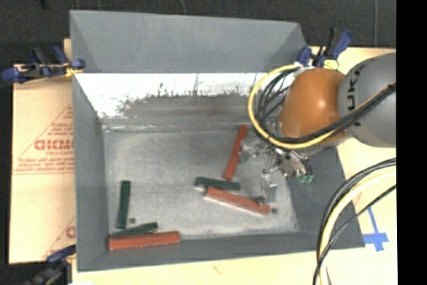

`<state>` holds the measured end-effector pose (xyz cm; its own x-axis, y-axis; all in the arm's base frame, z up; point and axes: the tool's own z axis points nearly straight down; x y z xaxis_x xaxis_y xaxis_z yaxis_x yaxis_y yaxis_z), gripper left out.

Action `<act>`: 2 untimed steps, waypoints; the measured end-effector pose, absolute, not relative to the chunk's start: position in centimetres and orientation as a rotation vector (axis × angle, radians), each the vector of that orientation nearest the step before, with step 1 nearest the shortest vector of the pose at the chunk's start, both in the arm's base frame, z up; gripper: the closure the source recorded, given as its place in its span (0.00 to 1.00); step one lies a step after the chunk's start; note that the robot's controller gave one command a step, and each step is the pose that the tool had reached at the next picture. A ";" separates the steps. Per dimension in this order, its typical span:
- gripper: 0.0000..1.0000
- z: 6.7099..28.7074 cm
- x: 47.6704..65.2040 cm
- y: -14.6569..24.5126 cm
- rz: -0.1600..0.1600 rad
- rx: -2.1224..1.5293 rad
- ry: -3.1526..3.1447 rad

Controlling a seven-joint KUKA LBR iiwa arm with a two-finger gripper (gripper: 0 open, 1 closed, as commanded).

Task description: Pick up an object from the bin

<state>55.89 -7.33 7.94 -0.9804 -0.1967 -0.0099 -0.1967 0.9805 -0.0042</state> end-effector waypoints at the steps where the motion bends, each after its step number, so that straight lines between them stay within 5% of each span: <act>1: 0.00 7.7 54.0 -4.9 0.005 -0.016 3.139; 2: 1.00 8.6 47.6 -2.1 0.001 -0.483 3.102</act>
Offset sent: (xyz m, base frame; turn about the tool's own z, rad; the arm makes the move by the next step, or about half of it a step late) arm -0.0842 0.0519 0.0063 -0.1114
